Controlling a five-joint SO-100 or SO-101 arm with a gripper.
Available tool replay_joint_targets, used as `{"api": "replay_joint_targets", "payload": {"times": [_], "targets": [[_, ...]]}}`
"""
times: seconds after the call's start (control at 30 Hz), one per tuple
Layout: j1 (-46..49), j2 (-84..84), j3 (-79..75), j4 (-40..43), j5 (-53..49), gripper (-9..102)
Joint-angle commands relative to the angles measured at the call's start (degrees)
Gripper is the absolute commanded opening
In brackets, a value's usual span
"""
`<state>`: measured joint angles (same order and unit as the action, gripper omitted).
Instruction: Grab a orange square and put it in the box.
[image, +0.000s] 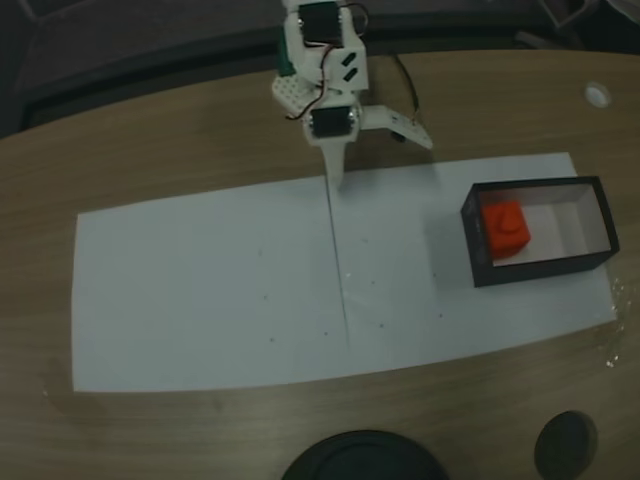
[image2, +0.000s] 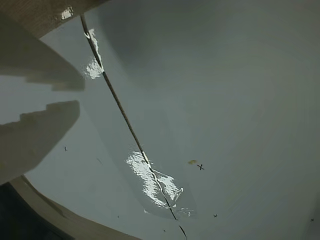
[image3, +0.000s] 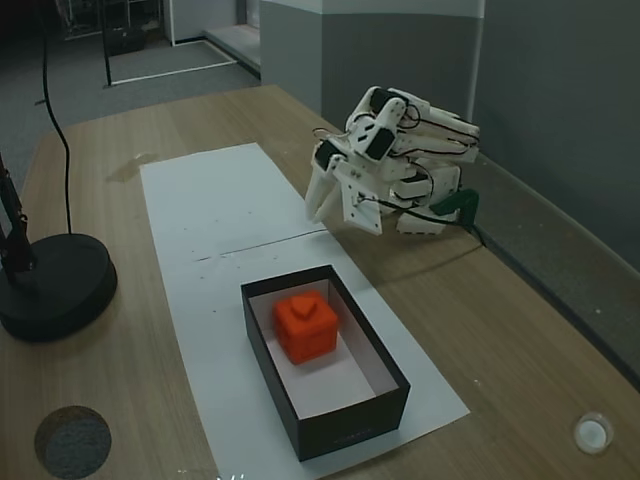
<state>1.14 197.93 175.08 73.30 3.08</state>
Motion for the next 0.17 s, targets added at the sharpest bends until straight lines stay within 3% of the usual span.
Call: {"api": "replay_joint_targets", "payload": {"times": [0.0, 0.13], "targets": [[0.4, 1.2, -3.2, 0.8, 0.3, 0], [0.3, 1.2, -3.2, 0.8, 0.3, 0]]}}
